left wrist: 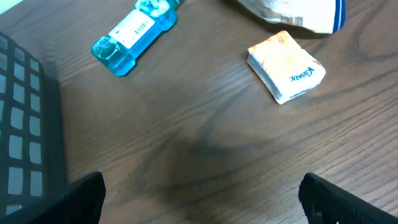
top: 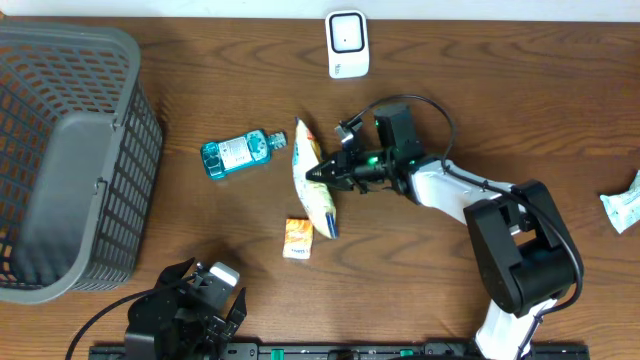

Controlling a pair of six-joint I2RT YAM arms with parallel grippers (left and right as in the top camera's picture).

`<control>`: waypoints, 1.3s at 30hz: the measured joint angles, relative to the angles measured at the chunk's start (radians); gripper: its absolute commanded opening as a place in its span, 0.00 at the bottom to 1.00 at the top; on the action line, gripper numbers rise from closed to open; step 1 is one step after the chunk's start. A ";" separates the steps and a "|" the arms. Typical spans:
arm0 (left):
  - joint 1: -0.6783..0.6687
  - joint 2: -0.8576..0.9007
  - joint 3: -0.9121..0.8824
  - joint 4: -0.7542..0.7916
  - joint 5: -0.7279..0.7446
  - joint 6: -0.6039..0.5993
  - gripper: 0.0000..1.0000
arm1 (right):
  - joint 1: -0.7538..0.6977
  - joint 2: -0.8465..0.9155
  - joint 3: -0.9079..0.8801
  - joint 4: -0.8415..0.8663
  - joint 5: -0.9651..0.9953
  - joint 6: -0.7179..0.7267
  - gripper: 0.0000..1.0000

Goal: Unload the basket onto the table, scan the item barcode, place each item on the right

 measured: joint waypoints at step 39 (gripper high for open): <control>0.000 0.000 0.000 0.000 0.000 0.000 0.99 | -0.262 0.000 -0.192 -0.092 -0.001 -0.528 0.55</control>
